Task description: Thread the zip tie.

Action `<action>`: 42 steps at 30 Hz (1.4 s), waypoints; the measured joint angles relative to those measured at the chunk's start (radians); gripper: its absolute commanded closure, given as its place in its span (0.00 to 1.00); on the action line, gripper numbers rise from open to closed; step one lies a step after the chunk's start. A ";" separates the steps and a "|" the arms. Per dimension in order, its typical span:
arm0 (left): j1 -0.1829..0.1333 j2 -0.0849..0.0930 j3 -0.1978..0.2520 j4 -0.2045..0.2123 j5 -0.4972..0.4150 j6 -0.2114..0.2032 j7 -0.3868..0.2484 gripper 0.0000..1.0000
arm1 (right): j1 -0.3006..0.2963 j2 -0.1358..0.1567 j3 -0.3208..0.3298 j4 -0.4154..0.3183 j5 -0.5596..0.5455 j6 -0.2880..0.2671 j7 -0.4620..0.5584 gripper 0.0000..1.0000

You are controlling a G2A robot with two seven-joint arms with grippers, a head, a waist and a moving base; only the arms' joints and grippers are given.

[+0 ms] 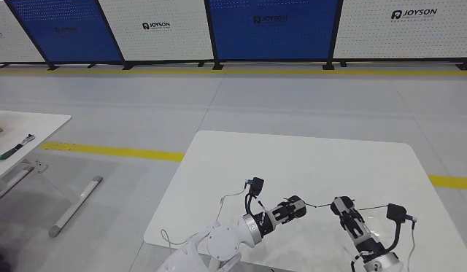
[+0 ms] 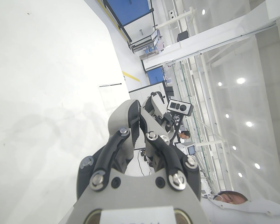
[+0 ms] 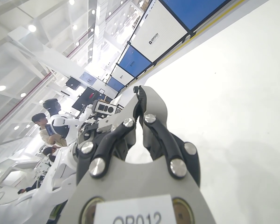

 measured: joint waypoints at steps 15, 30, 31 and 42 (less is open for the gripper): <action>0.000 0.000 0.000 0.000 0.000 0.000 0.000 1.00 | 0.018 -0.012 -0.013 0.010 -0.026 0.034 0.020 1.00; 0.003 0.001 0.019 -0.013 0.114 0.038 0.037 1.00 | -0.020 -0.017 0.058 0.019 0.050 -0.018 -0.003 1.00; 0.006 0.002 0.023 -0.018 0.133 0.045 0.039 1.00 | -0.022 -0.017 0.064 0.020 0.055 -0.020 0.000 1.00; 0.010 0.004 0.026 -0.031 0.178 0.063 0.032 1.00 | -0.021 -0.018 0.063 0.023 0.043 -0.013 0.007 1.00</action>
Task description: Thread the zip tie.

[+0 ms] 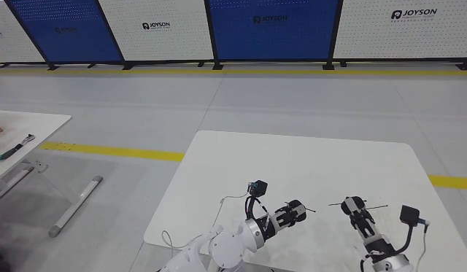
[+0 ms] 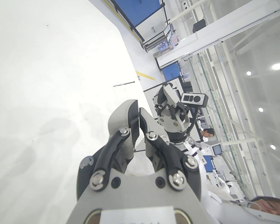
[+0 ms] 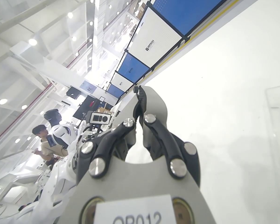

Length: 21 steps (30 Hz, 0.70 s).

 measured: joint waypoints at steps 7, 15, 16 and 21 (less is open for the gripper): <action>0.000 -0.003 -0.006 0.004 -0.024 -0.005 0.016 1.00 | 0.008 -0.007 -0.027 0.007 -0.047 0.009 -0.008 1.00; 0.001 -0.004 -0.010 0.005 -0.038 -0.013 0.024 1.00 | 0.004 -0.009 -0.027 0.007 -0.051 0.000 -0.012 1.00; 0.001 -0.004 -0.010 0.005 -0.038 -0.013 0.024 1.00 | 0.004 -0.009 -0.027 0.007 -0.051 0.000 -0.012 1.00; 0.001 -0.004 -0.009 0.005 -0.038 -0.013 0.024 1.00 | 0.010 -0.011 -0.036 0.010 -0.066 0.008 -0.006 1.00</action>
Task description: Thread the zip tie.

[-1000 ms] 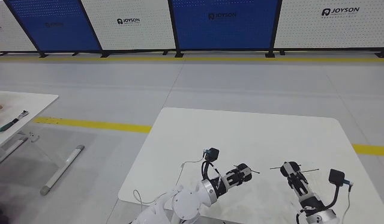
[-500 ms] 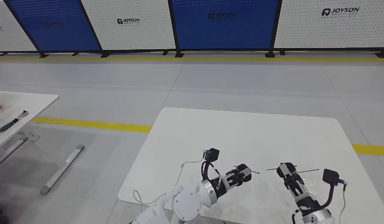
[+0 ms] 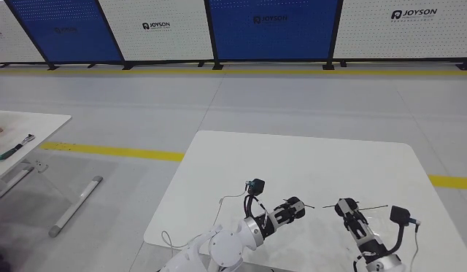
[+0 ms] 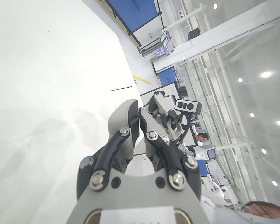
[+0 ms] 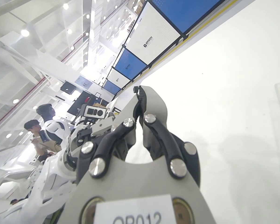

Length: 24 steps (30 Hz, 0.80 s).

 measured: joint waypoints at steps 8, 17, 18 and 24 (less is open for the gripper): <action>0.000 0.000 0.000 0.000 0.000 0.000 0.000 1.00 | 0.007 -0.006 -0.017 -0.001 -0.021 0.008 0.007 1.00; 0.000 0.000 0.000 0.000 0.000 0.000 0.000 1.00 | 0.003 -0.010 -0.013 -0.007 -0.007 0.004 0.031 1.00; 0.000 0.000 0.000 0.000 0.000 0.000 0.000 1.00 | 0.005 -0.010 -0.013 -0.008 -0.005 0.004 0.031 1.00; 0.000 0.000 0.000 0.000 0.000 0.000 0.000 1.00 | 0.019 -0.015 -0.019 0.001 -0.013 0.018 0.034 1.00</action>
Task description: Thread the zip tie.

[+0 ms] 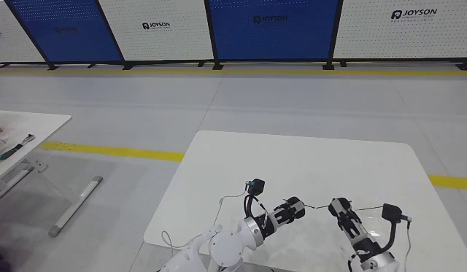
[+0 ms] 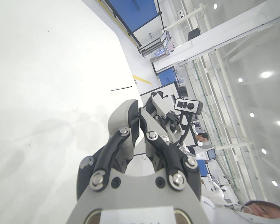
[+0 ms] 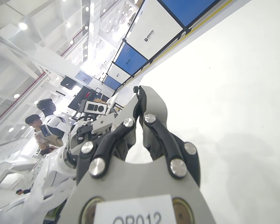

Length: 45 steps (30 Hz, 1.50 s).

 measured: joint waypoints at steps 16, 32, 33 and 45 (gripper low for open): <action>0.000 0.000 0.000 0.000 0.000 0.000 0.000 1.00 | 0.012 -0.009 -0.009 0.008 -0.012 0.002 0.001 1.00; 0.000 0.000 0.000 0.000 0.000 0.000 0.000 1.00 | 0.010 -0.015 -0.004 0.007 -0.021 0.003 0.010 1.00; 0.000 0.000 0.000 0.000 0.000 0.000 0.000 1.00 | 0.011 -0.016 -0.005 0.009 -0.021 0.004 0.011 1.00; 0.000 0.000 0.000 0.000 0.000 0.000 0.000 1.00 | 0.000 -0.020 0.010 0.004 -0.008 -0.011 0.011 1.00</action>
